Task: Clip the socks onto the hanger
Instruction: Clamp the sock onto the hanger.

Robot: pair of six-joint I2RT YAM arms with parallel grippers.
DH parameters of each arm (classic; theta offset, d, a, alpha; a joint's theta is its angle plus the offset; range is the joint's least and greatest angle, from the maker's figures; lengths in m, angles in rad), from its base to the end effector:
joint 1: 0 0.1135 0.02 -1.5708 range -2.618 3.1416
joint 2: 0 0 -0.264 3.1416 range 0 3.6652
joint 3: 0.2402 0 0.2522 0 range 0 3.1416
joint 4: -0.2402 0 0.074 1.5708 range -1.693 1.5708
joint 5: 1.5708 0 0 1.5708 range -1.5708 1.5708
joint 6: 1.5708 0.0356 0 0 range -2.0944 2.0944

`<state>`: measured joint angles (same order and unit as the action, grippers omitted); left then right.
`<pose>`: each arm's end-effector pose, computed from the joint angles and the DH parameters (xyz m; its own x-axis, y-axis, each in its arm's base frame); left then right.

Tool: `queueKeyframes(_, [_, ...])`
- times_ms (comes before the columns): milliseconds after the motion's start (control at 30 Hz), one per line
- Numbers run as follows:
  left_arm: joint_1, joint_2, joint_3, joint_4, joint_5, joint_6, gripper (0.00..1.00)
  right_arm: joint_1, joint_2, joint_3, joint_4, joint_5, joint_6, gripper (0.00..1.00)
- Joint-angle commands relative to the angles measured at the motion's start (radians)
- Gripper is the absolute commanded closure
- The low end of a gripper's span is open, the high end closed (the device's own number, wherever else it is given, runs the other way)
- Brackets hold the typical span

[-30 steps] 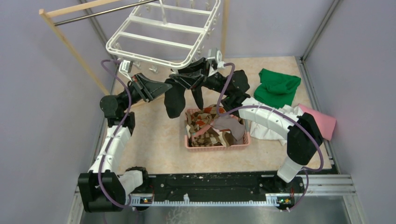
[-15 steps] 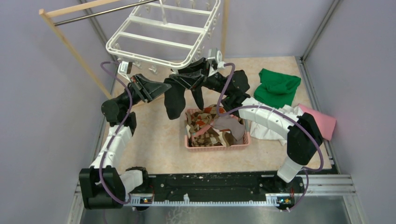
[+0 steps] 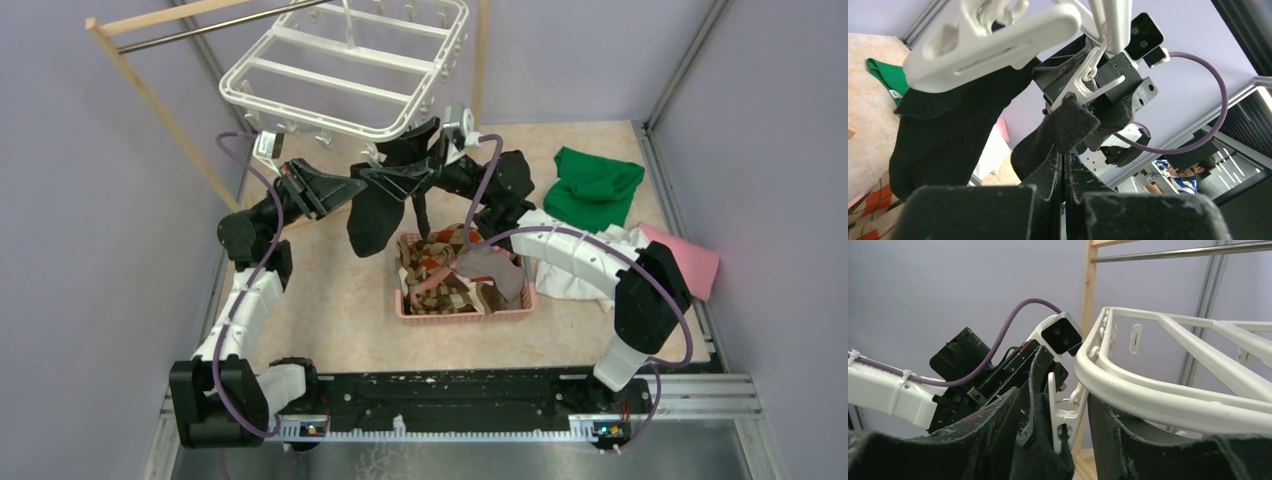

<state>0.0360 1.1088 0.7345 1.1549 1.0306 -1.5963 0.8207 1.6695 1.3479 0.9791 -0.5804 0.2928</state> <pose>0.2188 -0.0227 0.3811 -0.6082 -0.5364 -0.5852 0.6880 0.0117 -0.7256 0.2444 0.2910 0.4191 0.1369 0.5010 -0.8546 -0.9893 0.1127 -0.0924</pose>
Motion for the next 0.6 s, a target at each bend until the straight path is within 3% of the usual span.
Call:
queueKeyframes(0, [0.005, -0.014, -0.001, 0.001, -0.018, 0.043, 1.0, 0.006, -0.053, -0.009, 0.025, -0.019, 0.012, 0.47])
queueKeyframes(67, [0.005, -0.021, 0.003, -0.038, -0.017, 0.064, 0.95, 0.005, -0.064, -0.017, 0.016, -0.016, 0.012, 0.43])
queueKeyframes(367, [0.005, -0.119, 0.032, -0.373, -0.019, 0.31, 0.47, -0.028, -0.192, -0.132, -0.089, -0.075, -0.064, 0.25])
queueKeyframes(567, [0.005, -0.211, 0.011, -0.552, -0.066, 0.49, 0.36, -0.042, -0.328, -0.24, -0.188, -0.115, -0.178, 0.23])
